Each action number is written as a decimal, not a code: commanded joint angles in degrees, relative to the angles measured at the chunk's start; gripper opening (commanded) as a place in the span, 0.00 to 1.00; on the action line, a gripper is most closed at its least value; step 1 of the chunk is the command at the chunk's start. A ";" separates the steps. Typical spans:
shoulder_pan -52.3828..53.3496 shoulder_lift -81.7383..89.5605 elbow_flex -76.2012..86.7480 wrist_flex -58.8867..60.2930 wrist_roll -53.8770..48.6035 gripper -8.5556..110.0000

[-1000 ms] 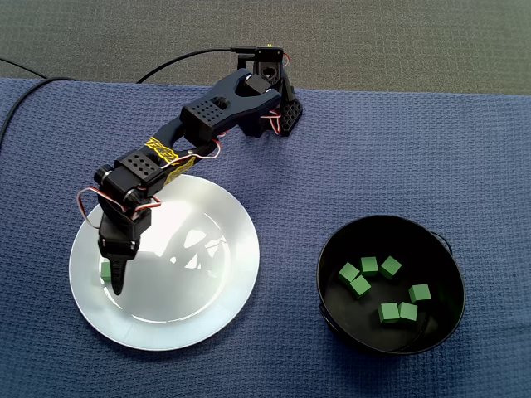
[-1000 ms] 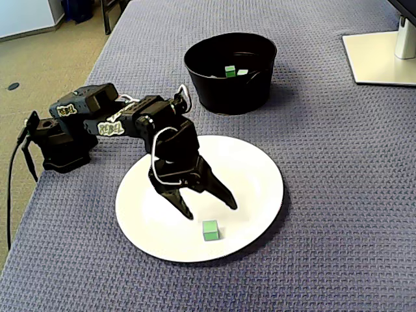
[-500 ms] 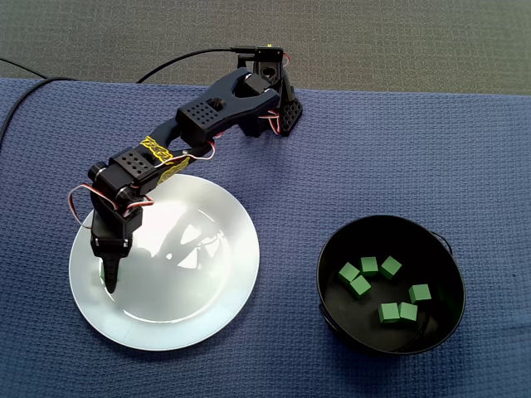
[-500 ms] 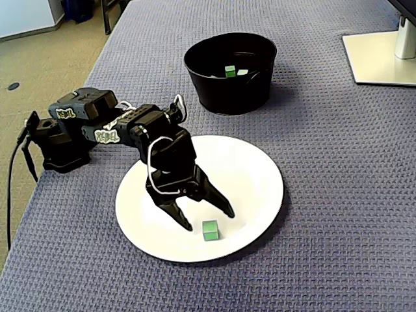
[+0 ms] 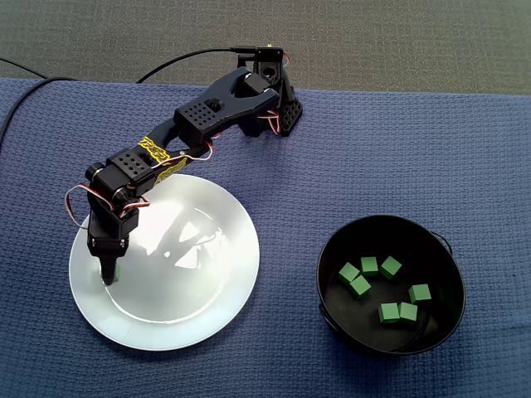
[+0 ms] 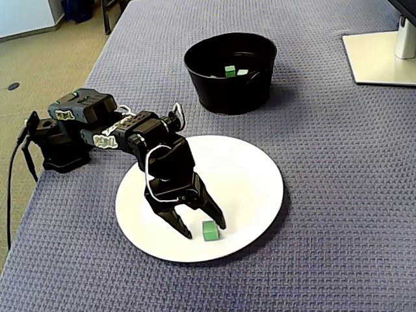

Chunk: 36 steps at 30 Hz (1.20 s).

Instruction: Pick up the items on the white plate and put them in the black container.

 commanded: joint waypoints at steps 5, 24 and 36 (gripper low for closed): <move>0.44 0.18 -2.55 -0.35 -0.26 0.11; 3.08 40.25 10.63 3.69 8.79 0.07; -26.63 92.20 39.90 -20.83 -1.76 0.07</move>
